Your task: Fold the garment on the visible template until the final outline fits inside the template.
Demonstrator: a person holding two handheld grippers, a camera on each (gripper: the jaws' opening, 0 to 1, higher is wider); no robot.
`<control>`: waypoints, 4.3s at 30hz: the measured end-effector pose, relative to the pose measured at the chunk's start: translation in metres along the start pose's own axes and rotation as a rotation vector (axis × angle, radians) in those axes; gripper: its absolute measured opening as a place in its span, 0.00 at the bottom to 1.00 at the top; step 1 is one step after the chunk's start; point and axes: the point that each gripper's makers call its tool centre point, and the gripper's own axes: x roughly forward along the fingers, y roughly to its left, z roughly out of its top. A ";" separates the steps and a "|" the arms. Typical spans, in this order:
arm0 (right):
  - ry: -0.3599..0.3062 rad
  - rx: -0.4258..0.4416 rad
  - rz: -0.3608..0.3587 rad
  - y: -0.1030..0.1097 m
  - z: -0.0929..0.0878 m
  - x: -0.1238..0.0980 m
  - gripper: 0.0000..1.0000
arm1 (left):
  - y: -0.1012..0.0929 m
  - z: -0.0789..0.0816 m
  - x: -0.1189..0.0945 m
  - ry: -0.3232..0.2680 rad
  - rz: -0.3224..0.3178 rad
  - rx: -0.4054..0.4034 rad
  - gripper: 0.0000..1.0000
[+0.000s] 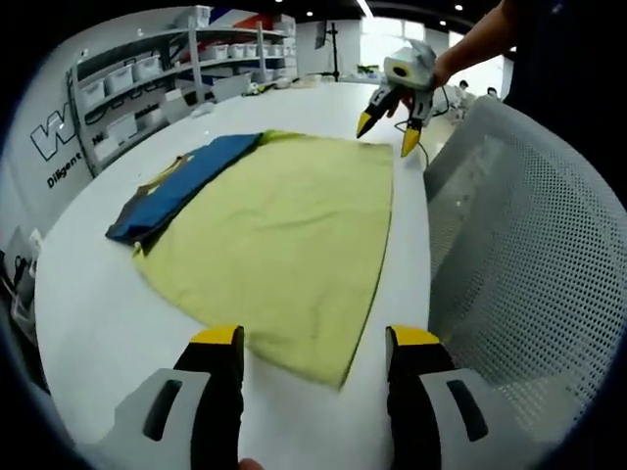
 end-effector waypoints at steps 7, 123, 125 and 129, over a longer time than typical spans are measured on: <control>0.034 -0.002 0.018 0.004 -0.010 0.004 0.44 | -0.002 -0.009 0.003 0.045 -0.006 0.039 0.43; 0.124 0.265 0.088 0.033 -0.021 -0.026 0.00 | -0.048 -0.013 -0.025 0.194 -0.202 -0.235 0.02; 0.128 0.266 0.096 0.035 -0.019 -0.029 0.00 | -0.048 -0.011 -0.028 0.196 -0.215 -0.241 0.02; 0.136 0.281 0.126 0.038 -0.016 -0.034 0.00 | -0.052 -0.003 -0.035 0.196 -0.252 -0.269 0.02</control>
